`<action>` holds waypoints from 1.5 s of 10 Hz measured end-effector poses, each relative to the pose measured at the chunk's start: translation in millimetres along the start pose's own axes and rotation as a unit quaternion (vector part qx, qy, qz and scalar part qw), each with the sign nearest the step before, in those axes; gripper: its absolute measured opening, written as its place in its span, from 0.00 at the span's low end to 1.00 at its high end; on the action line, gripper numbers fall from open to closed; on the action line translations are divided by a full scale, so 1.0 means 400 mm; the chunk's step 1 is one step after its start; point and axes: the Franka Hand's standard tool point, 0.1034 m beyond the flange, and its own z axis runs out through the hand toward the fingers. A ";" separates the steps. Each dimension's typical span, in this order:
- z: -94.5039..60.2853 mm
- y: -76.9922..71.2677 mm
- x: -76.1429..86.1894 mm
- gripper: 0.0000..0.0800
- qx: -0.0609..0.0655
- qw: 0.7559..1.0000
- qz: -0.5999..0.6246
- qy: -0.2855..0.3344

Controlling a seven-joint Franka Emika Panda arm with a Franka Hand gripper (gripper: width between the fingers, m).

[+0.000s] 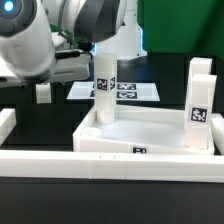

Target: Assemble desk

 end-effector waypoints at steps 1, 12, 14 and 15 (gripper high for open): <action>0.000 0.007 0.010 0.81 -0.005 1.000 0.000 0.006; 0.035 0.002 0.027 0.81 -0.006 1.000 -0.002 -0.014; 0.037 0.004 0.028 0.81 -0.007 1.000 0.010 -0.014; 0.036 0.005 0.028 0.81 -0.007 1.000 0.011 -0.013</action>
Offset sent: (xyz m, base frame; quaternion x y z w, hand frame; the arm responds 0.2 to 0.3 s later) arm 0.0039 0.0023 -0.0075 -0.0019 0.0066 0.0027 1.0000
